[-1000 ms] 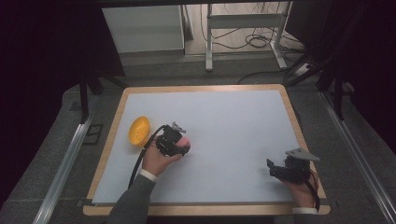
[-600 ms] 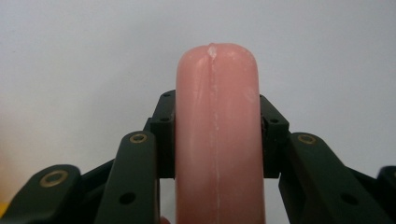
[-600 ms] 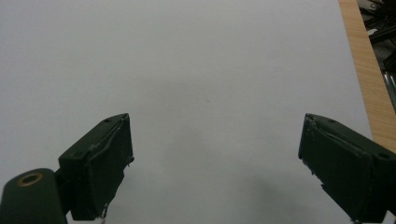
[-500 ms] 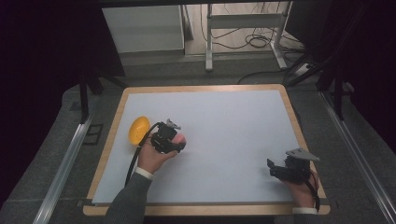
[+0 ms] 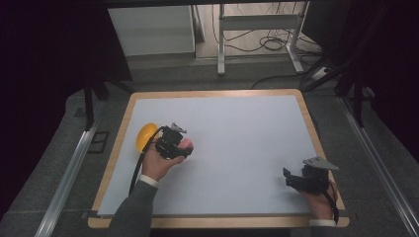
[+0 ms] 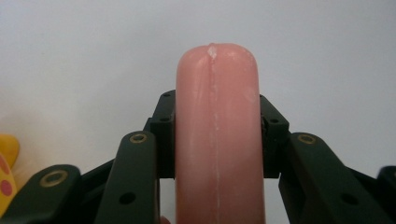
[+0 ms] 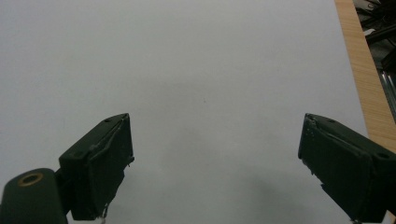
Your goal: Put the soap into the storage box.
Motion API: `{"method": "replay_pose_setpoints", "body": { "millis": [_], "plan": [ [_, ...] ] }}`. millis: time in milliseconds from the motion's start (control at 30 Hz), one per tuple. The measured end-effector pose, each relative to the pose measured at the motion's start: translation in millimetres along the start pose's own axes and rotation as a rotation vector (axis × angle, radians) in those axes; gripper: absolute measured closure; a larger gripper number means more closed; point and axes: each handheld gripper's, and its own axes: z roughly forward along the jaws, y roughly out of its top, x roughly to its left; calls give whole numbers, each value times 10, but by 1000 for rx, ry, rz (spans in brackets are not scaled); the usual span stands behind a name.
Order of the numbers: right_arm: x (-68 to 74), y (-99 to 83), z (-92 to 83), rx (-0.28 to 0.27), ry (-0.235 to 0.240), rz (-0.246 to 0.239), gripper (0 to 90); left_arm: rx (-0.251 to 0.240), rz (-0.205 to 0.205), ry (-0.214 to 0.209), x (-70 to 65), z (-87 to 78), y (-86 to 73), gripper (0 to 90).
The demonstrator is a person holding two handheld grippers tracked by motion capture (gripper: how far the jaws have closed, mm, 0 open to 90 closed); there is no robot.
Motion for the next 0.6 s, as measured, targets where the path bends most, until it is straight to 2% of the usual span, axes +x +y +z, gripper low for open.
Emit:
{"method": "replay_pose_setpoints", "body": {
  "millis": [400, 600],
  "plan": [
    [0, -4, 7, 6, 1, -1, 97, 3, -23, 8, 133, -62, -33, 600],
    [-3, -7, 9, 7, 2, 1, 97, 8, -31, 29, 231, -111, -54, 600]
  ]
}}
